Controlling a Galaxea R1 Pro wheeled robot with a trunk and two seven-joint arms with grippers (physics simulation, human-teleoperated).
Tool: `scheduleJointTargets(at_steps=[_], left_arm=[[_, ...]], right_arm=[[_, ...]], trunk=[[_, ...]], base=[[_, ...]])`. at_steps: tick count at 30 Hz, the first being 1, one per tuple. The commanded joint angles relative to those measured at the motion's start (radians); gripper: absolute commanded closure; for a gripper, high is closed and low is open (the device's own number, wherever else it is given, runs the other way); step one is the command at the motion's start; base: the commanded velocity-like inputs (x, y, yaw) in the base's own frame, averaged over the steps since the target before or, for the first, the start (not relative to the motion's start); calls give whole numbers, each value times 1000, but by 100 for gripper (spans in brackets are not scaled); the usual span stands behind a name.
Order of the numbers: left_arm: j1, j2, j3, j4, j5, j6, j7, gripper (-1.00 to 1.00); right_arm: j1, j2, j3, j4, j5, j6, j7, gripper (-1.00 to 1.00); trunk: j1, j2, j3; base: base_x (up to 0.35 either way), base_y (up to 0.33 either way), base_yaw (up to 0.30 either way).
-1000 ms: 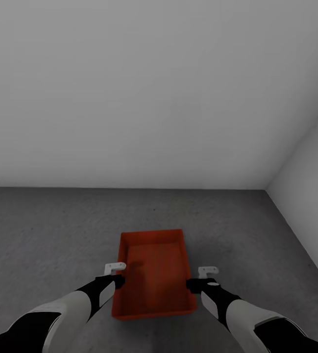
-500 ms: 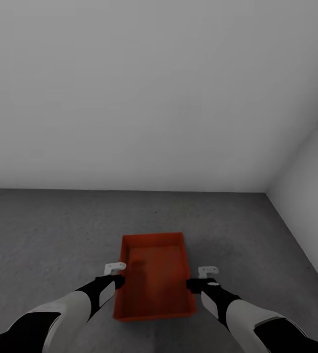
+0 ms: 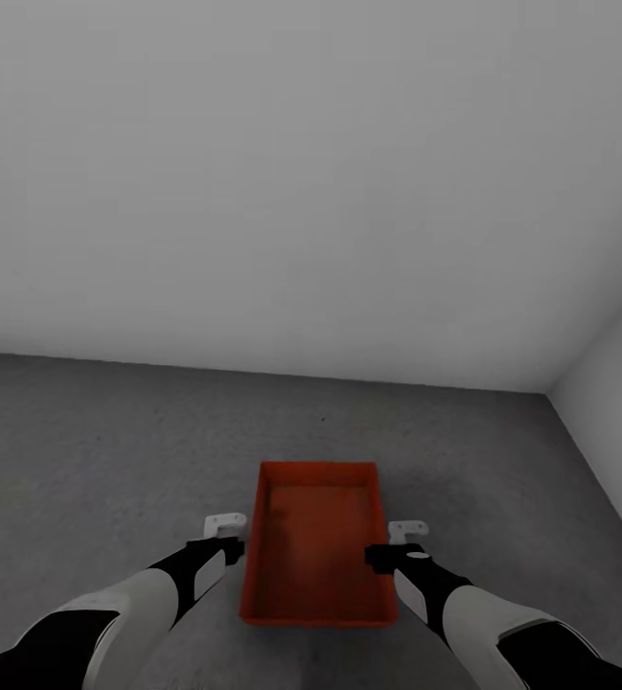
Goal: Move the two storage containers from the living room to the garage. In the garage, place one container on the floor and stack the other container on top of it (either order is fine).
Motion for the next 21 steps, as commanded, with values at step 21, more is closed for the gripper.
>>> scheduleJointTargets(at_steps=[21], left_arm=[[0,0,1,-2,9,4,3,-100]], right_arm=[[-1,-2,9,-1,-10,2,-3,-100]], trunk=[[-81,147,65]], base=[[0,0,4]])
